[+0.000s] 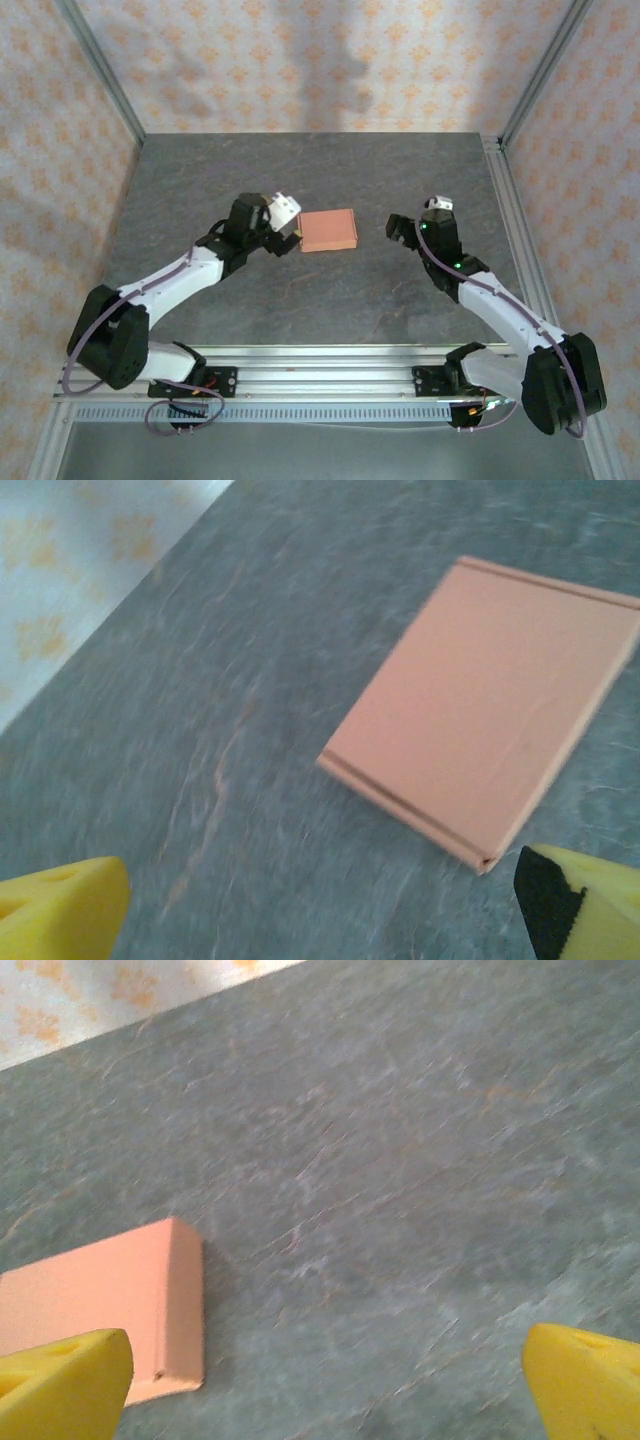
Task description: Fold the paper box
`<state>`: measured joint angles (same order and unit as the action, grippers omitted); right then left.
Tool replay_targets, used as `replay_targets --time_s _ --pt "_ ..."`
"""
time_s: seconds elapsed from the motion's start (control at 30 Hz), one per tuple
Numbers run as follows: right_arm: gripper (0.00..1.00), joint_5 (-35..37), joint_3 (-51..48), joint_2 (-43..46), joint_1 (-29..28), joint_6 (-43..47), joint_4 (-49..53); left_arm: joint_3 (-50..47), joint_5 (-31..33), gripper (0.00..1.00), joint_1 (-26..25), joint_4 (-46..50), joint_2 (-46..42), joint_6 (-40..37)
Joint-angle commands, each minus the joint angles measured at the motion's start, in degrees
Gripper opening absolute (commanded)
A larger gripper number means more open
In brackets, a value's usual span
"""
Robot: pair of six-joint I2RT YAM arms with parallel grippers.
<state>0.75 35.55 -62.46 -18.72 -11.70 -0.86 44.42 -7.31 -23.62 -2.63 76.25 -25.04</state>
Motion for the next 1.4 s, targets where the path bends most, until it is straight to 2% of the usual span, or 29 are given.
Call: replay_targets --time_s 0.0,0.1,0.2,0.33,0.43,0.53,0.67,0.7,0.73,0.77,0.83,1.37 --pt "0.99 4.3 -1.8 -0.9 2.7 7.6 -6.0 -4.4 2.3 1.0 3.7 -6.6 -3.2 8.8" --pt "0.99 8.2 -3.8 -2.8 5.6 11.4 -11.2 -9.3 6.5 1.0 7.9 -11.8 -4.4 11.6" --pt "0.99 9.3 -7.2 -5.0 8.7 14.3 -20.5 -13.9 8.7 1.0 12.4 -18.3 -3.8 15.6" --pt "0.99 8.7 -10.3 -13.5 12.0 14.4 -33.0 -16.9 10.8 1.0 15.9 -26.4 -0.4 18.2" --pt "0.99 8.9 -10.1 -19.1 12.7 16.2 -38.2 -16.4 10.8 1.0 17.1 -28.9 3.3 18.8" --pt "1.0 5.4 -10.2 -21.1 14.3 16.3 -40.3 -18.5 11.6 1.0 17.7 -33.9 5.4 19.6" --pt "1.0 -0.3 -15.7 -27.3 16.8 15.4 -56.4 -22.2 11.2 1.0 19.0 -44.2 9.6 20.9" --pt "1.0 -1.2 -15.3 -25.9 17.2 15.3 -53.1 -21.7 12.7 1.0 19.5 -44.0 9.8 22.5" --pt "0.99 -1.0 -14.6 -25.5 17.3 15.0 -51.0 -19.2 12.8 1.0 20.6 -37.6 9.2 24.1" --pt "0.99 0.5 -13.8 -26.3 17.3 14.3 -51.0 -20.2 11.1 1.0 21.5 -40.7 9.8 24.3" --pt "0.99 0.8 -12.5 -26.4 17.3 14.3 -48.3 -19.7 11.5 1.0 21.4 -39.5 9.6 24.2" --pt "0.99 -1.0 -13.2 -26.5 17.3 15.2 -50.2 -19.7 11.5 1.0 21.2 -39.3 9.5 24.1"
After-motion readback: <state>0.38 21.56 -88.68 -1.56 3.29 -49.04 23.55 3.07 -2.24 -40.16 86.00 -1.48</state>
